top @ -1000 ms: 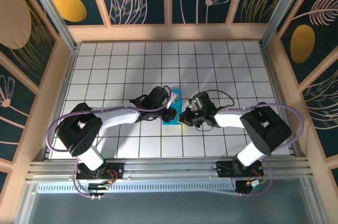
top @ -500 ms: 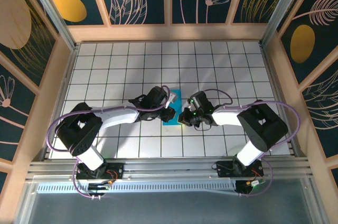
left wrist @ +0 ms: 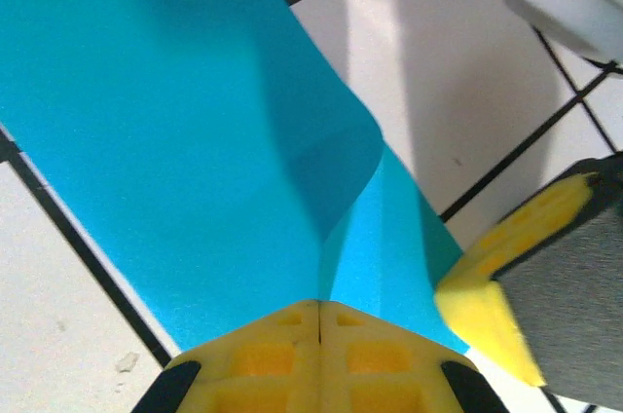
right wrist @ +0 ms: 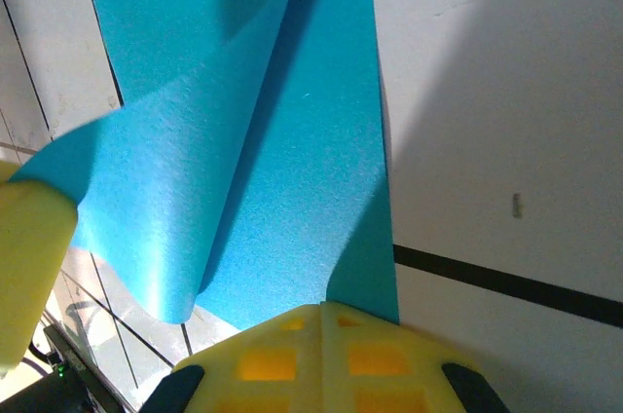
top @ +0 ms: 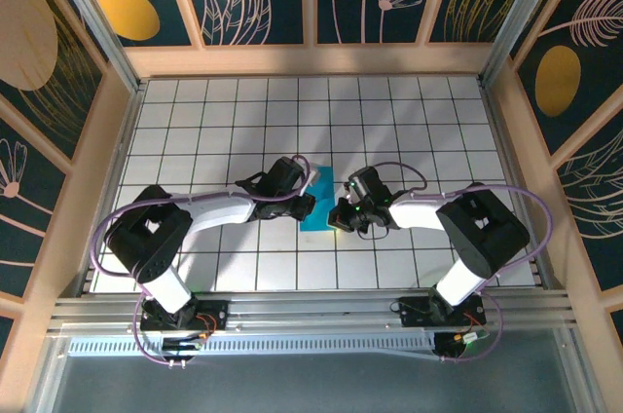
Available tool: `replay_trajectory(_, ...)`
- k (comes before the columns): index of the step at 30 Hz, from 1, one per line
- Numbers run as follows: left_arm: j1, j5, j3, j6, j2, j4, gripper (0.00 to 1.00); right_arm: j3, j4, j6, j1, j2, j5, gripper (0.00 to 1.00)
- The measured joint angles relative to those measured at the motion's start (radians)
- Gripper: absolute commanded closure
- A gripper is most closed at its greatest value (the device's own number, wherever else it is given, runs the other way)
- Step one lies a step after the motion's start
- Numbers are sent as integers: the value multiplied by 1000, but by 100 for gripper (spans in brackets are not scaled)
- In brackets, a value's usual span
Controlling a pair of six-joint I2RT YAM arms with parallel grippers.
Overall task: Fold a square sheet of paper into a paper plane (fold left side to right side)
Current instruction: Fold the triangle a second time at the center of the table.
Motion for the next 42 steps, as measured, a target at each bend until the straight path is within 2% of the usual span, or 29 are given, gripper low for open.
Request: replay_trajectory(42,29,-90,49,68,90,-30,100,5,-10,-6,0,0,0,100)
